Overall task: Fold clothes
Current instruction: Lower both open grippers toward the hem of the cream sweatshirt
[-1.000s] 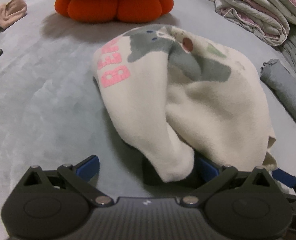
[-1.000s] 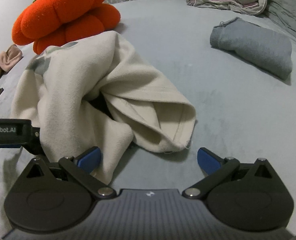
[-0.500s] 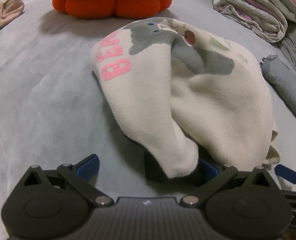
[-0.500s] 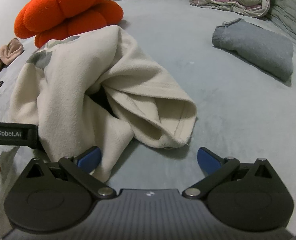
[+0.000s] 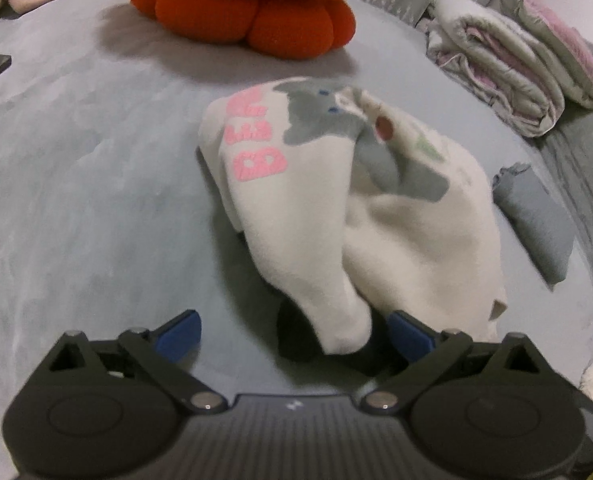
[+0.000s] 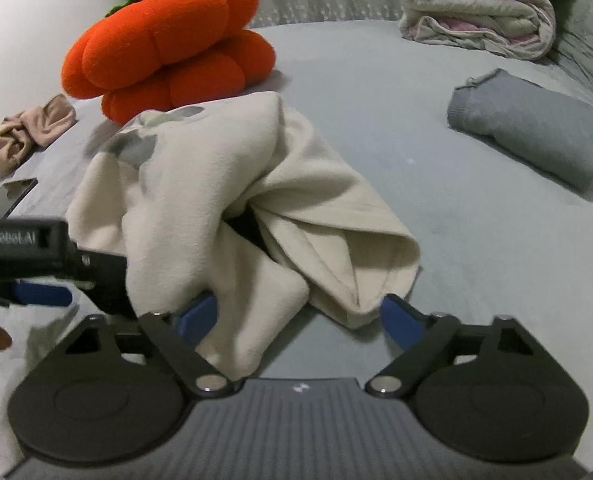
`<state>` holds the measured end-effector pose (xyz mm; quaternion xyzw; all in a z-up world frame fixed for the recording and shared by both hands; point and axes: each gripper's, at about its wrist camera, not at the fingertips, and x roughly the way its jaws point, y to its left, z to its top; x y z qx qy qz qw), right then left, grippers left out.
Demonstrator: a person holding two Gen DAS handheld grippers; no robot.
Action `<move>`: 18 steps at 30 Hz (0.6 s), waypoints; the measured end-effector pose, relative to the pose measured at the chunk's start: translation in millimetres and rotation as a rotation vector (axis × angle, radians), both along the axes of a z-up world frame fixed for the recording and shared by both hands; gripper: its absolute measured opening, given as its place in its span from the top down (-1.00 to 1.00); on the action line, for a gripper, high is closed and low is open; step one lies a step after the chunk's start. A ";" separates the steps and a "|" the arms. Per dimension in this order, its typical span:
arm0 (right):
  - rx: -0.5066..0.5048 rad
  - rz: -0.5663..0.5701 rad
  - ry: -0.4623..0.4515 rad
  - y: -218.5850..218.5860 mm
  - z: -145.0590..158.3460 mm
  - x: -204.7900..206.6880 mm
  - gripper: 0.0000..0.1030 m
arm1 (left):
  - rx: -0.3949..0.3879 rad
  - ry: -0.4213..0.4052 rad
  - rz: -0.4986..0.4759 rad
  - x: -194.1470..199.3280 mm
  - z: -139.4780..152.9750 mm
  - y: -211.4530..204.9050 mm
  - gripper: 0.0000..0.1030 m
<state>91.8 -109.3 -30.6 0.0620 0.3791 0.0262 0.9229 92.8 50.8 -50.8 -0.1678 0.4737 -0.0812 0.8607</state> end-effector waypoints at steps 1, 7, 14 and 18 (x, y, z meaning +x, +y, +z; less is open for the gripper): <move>-0.003 0.003 -0.002 0.9 0.0 -0.2 -0.48 | -0.008 -0.007 -0.001 -0.5 1.5 0.5 -0.91; 0.008 0.042 0.015 7.2 -0.4 -2.8 0.54 | -0.035 -0.029 -0.009 -0.8 4.4 1.2 -0.83; 0.078 0.073 0.026 9.6 8.4 -9.8 0.87 | -0.071 -0.063 -0.045 -3.6 13.8 -1.9 -0.68; 0.108 0.097 0.024 13.2 16.2 -16.8 0.87 | -0.100 -0.080 -0.078 -6.6 19.7 -3.1 -0.66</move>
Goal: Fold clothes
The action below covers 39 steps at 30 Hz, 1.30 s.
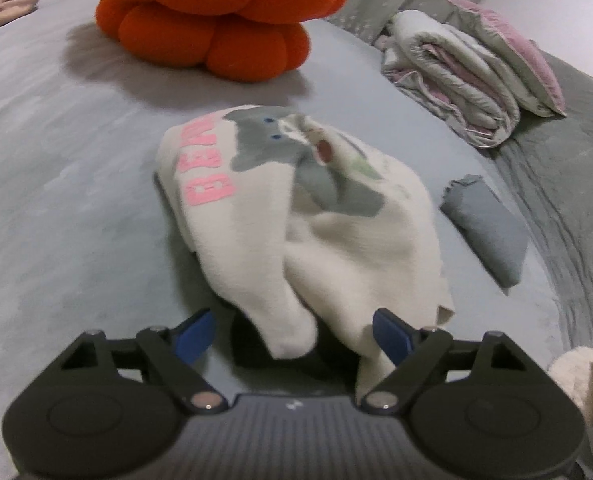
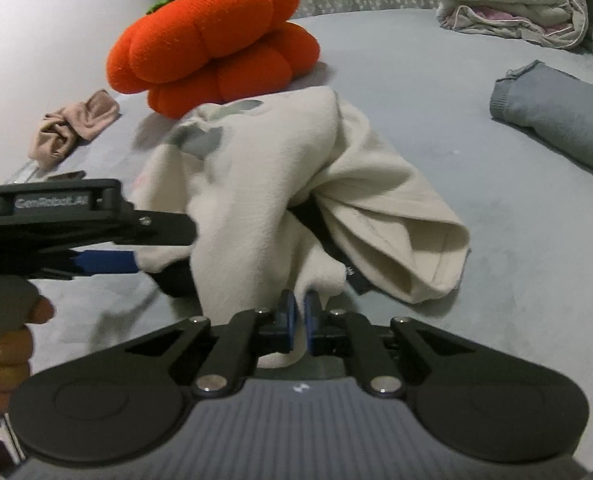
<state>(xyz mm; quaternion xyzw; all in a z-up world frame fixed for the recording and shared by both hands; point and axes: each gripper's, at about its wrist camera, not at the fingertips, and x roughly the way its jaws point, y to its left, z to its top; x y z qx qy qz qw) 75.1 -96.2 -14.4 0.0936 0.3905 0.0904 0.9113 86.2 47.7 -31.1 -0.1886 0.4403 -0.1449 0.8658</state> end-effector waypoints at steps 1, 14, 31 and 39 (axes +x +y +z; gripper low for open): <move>0.007 0.008 0.001 0.9 2.2 -2.6 0.87 | -0.009 -0.001 -0.005 -0.6 1.3 0.1 -0.65; 0.102 0.099 0.044 9.2 16.1 -36.8 0.87 | -0.047 0.001 -0.051 -6.6 5.5 -7.2 -0.16; -0.015 -0.030 0.029 -5.3 16.6 -33.8 -0.51 | 0.028 -0.114 -0.074 -18.8 29.5 -21.0 -0.36; -0.100 -0.089 -0.104 -15.8 17.8 -35.7 -1.00 | 0.082 -0.138 -0.074 -9.3 24.3 -41.7 -0.38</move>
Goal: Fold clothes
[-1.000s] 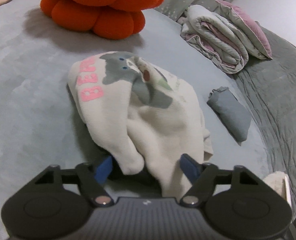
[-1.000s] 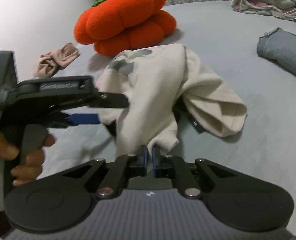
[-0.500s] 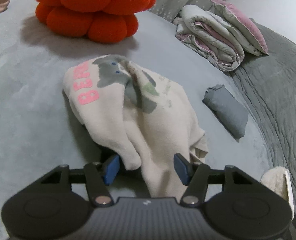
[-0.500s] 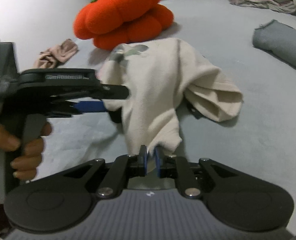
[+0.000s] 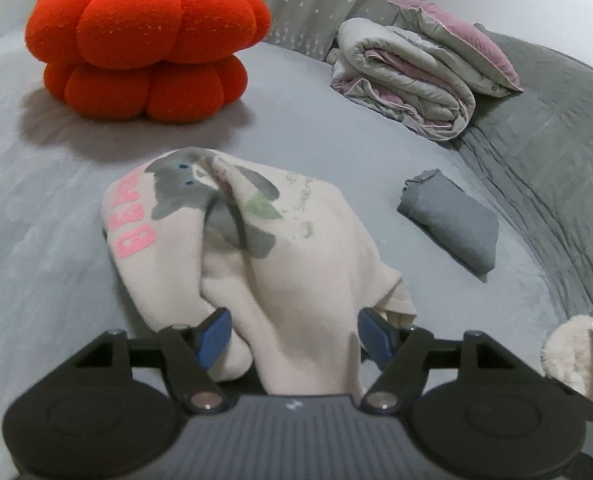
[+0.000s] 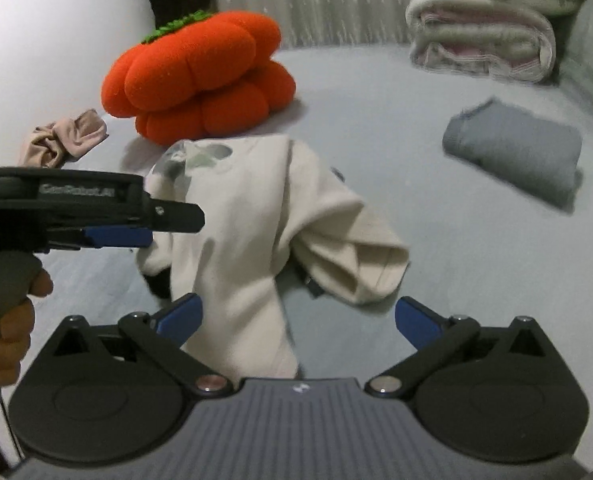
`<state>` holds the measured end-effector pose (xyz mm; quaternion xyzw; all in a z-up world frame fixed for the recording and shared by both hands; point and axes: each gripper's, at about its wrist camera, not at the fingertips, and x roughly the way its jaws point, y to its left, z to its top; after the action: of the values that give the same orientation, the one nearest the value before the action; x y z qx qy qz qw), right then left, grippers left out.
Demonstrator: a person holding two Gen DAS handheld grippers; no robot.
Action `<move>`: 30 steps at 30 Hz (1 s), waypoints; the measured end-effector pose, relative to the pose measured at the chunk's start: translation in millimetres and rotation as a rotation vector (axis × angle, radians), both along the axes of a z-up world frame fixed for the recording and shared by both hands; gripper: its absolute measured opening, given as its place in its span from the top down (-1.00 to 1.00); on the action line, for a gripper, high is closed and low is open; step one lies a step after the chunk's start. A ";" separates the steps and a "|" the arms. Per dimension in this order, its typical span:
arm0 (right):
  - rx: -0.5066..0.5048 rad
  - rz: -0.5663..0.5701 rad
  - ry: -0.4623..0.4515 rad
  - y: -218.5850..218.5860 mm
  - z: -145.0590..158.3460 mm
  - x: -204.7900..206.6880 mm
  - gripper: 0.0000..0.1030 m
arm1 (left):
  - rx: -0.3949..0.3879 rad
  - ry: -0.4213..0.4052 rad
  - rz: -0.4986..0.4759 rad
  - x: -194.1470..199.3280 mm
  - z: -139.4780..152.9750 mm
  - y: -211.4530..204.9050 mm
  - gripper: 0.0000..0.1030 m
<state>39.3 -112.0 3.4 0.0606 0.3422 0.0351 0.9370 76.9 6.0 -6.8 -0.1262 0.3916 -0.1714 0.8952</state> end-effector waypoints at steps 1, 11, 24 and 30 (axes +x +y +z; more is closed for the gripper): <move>-0.006 -0.012 -0.003 -2.0 -1.7 0.2 -1.00 | 0.003 0.003 0.001 1.4 -1.8 -2.3 -0.38; 0.022 -0.070 0.217 -25.1 -20.6 31.8 -1.00 | 0.137 -0.011 -0.003 5.6 -19.9 -30.7 0.03; 0.155 -0.106 0.230 -45.2 -10.6 27.7 -0.58 | 0.197 -0.109 -0.114 -36.8 4.0 -18.3 0.70; 0.182 -0.095 0.165 -46.9 1.7 26.8 -0.58 | 0.162 -0.130 -0.184 -59.8 18.6 -4.0 0.71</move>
<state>66.2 -158.9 5.1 0.1640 0.4104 0.0163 0.8969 17.1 2.0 11.9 -0.0057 0.3553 -0.2284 0.9064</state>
